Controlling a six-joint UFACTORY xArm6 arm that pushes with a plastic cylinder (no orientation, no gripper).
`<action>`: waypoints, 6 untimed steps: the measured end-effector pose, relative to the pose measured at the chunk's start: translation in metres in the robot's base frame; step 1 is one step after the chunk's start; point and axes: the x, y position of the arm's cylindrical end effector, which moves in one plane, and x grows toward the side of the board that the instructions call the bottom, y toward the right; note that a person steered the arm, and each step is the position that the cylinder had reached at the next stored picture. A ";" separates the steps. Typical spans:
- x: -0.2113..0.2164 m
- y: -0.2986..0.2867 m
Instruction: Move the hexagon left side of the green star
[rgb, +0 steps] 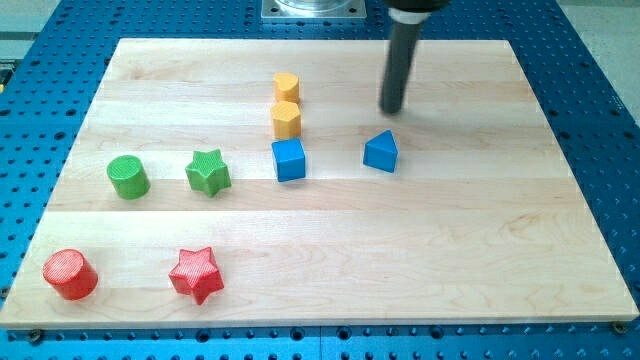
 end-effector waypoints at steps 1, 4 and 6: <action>0.013 -0.055; 0.044 -0.204; 0.084 -0.244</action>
